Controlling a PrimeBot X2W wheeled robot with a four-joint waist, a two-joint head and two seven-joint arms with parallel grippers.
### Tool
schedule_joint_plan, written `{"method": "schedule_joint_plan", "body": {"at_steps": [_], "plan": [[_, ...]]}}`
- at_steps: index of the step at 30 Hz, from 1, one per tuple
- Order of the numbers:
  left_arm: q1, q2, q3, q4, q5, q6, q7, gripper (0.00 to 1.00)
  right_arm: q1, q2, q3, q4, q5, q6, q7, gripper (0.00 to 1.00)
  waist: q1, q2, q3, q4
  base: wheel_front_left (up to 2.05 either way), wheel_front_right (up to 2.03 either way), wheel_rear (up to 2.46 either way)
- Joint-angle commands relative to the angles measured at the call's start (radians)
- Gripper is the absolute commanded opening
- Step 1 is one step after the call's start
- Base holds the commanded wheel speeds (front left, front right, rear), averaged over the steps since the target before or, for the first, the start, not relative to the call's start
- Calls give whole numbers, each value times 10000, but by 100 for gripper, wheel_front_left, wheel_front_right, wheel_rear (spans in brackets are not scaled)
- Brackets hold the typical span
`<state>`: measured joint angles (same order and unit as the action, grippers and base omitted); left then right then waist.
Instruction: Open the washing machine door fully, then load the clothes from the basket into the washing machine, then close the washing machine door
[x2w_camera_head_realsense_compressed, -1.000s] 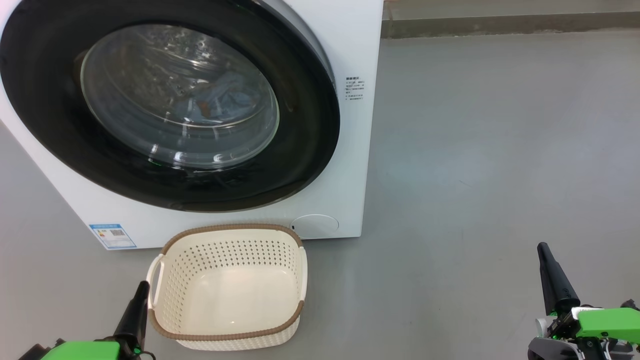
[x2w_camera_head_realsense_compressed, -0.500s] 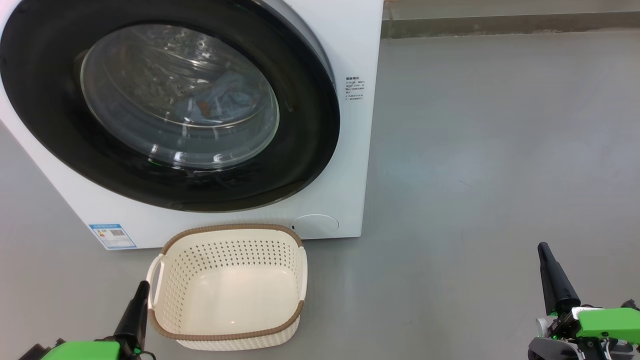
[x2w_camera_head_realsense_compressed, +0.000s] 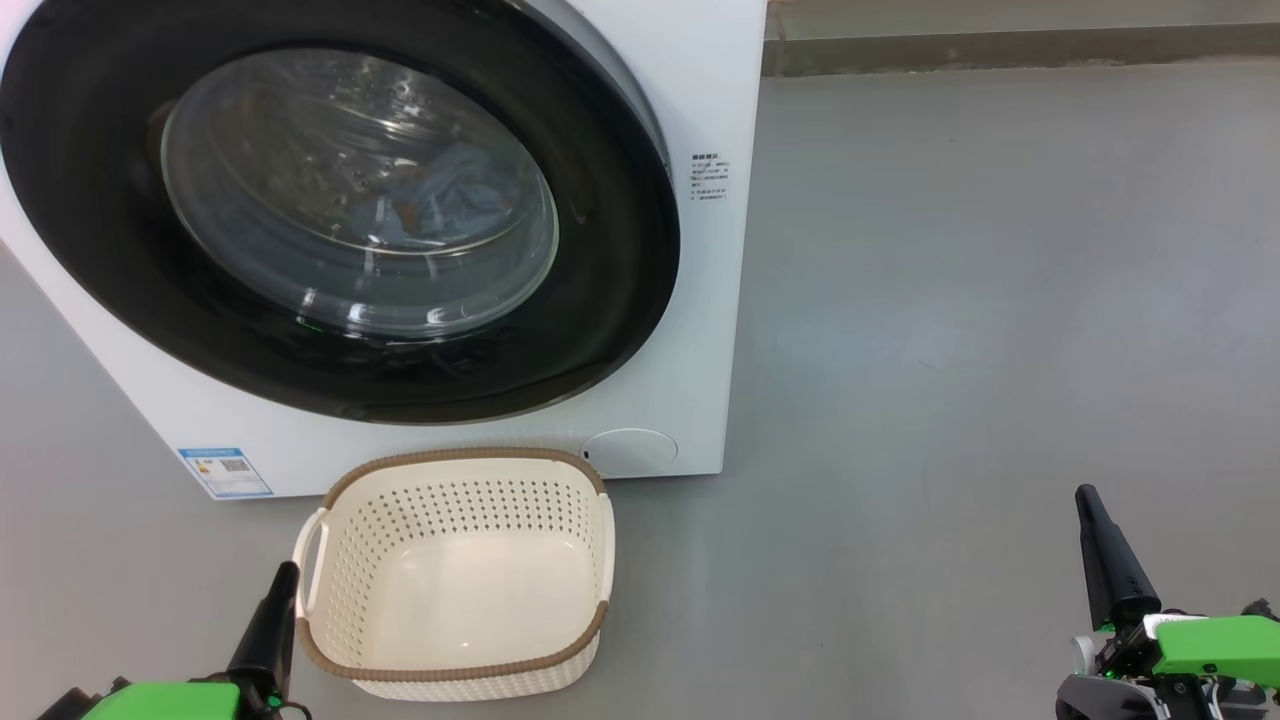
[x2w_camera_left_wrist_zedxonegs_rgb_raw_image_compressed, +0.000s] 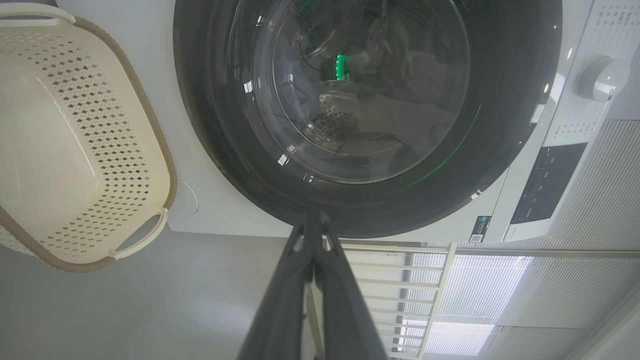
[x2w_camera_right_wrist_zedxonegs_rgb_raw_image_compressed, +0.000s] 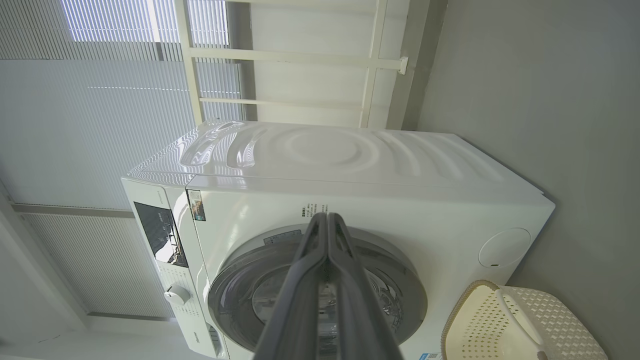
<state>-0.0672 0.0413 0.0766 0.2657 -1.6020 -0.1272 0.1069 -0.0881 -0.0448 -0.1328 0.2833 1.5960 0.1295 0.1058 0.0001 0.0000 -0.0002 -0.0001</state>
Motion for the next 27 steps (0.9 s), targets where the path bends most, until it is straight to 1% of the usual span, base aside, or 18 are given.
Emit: {"method": "schedule_joint_plan", "body": {"at_steps": [1,27], "plan": [[-479,115,355,-194,-81,12,45,0,-291,-55,170,-311,110,12,87,0,0,0,0,0,0,0,0],[-480,111,361,-192,-77,10,49,0,-291,-55,170,-311,109,12,87,0,0,0,0,0,0,0,0]]}}
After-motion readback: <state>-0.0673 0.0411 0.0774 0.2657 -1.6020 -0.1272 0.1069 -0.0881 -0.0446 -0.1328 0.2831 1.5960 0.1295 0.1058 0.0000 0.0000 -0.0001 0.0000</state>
